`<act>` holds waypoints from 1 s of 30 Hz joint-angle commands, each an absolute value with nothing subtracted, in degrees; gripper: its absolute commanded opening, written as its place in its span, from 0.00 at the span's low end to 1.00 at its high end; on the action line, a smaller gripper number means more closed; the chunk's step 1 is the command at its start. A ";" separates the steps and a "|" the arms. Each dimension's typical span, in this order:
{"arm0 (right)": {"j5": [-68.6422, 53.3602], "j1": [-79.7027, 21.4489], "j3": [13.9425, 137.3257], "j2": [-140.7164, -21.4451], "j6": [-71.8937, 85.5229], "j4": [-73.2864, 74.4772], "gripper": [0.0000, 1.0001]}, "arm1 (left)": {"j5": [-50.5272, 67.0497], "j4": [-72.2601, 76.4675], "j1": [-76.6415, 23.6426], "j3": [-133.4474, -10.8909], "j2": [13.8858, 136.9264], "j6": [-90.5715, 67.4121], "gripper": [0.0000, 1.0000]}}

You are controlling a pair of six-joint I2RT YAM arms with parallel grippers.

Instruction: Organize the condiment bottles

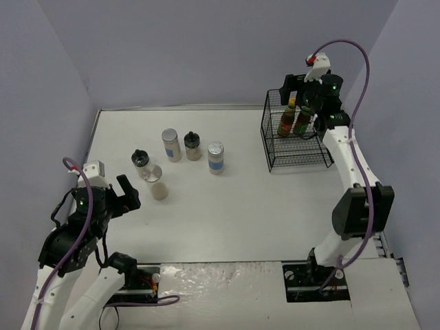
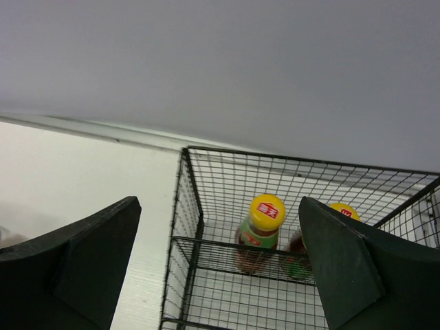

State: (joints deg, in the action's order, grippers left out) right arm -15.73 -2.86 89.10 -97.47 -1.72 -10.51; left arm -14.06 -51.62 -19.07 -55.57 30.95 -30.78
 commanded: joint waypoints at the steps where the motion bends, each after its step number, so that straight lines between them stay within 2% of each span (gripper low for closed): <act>1: -18.07 -7.94 85.44 -87.38 -2.34 -10.84 0.98 | -13.54 -48.46 -19.28 -56.77 32.20 -29.97 0.97; 8: -17.68 -22.87 76.67 -83.34 -2.02 -8.70 1.00 | -14.27 -46.39 -19.28 -55.72 32.91 -26.51 0.97; 16: -12.57 -35.50 75.25 -91.66 -2.93 -8.82 1.00 | -15.06 -41.76 -19.25 -51.93 30.93 -21.81 0.97; 23: -6.85 -36.79 74.68 -99.25 -3.16 -14.51 1.00 | -16.35 -38.40 -19.25 -46.96 27.90 -19.43 0.97; 26: -8.12 -36.75 75.53 -101.39 -3.25 -15.47 1.00 | -16.52 -37.78 -19.34 -45.08 26.05 -20.19 0.97; 28: -9.09 -37.00 76.29 -102.74 -3.21 -15.56 0.97 | -16.87 -37.49 -19.29 -44.78 24.66 -19.91 0.97; 30: -9.16 -37.02 76.58 -103.55 -3.28 -15.76 0.89 | -18.14 -37.23 -19.25 -44.35 23.30 -19.94 0.97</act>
